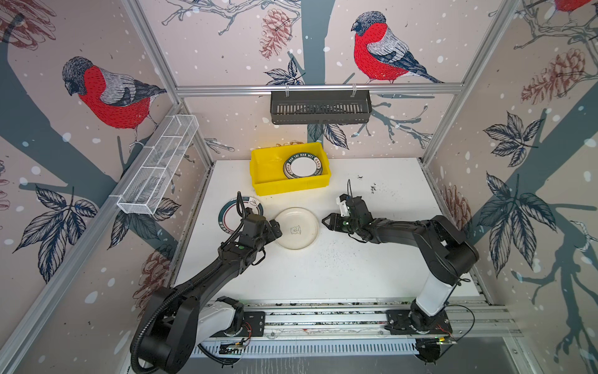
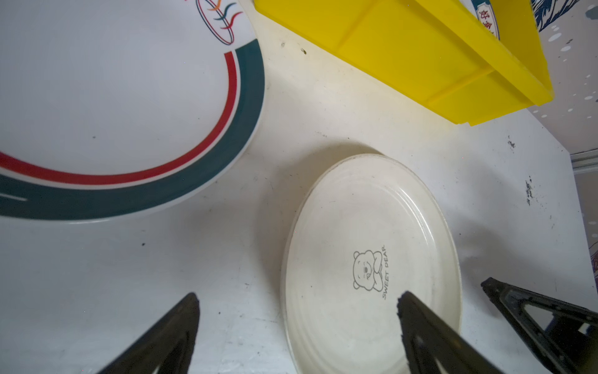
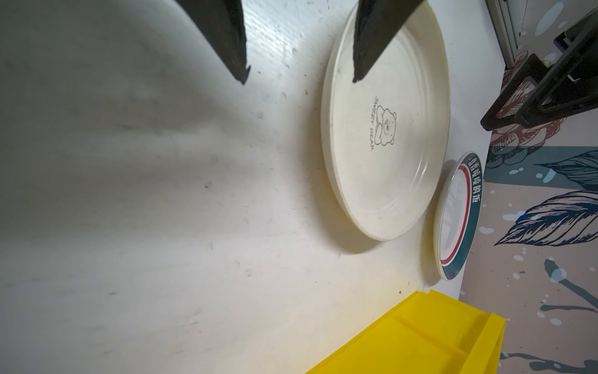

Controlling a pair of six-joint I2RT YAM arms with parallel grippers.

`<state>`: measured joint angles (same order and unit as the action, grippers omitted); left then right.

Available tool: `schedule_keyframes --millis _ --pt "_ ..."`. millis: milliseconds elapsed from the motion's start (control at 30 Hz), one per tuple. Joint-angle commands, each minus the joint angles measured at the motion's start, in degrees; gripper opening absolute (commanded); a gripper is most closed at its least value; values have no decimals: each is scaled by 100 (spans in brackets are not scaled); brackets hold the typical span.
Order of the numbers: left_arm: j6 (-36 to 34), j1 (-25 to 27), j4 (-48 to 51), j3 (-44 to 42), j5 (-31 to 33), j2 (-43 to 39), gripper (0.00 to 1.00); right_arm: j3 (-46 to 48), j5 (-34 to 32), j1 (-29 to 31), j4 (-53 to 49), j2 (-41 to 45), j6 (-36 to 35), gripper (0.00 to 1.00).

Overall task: Place the plates into the plastic bin on the countertop
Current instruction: 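Grip the bear-print plate edge with the right gripper and tilt it upright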

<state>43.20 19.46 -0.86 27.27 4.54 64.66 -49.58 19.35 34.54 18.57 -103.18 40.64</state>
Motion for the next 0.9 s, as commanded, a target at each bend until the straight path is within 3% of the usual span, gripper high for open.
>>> schedule_keyframes --millis 0,433,567,867 --pt "25 -55 -67 -35 48 -94 95 -217 285 73 248 -267 62 45" --pt "-91 -119 -679 -121 -94 359 97 -656 273 211 202 -932 8 18" --pt "-140 -128 -913 8 -75 542 97 -693 177 206 40 -890 -54 4" --pt "-566 -120 -982 647 -492 702 97 -617 -115 -29 -399 -355 -284 2"
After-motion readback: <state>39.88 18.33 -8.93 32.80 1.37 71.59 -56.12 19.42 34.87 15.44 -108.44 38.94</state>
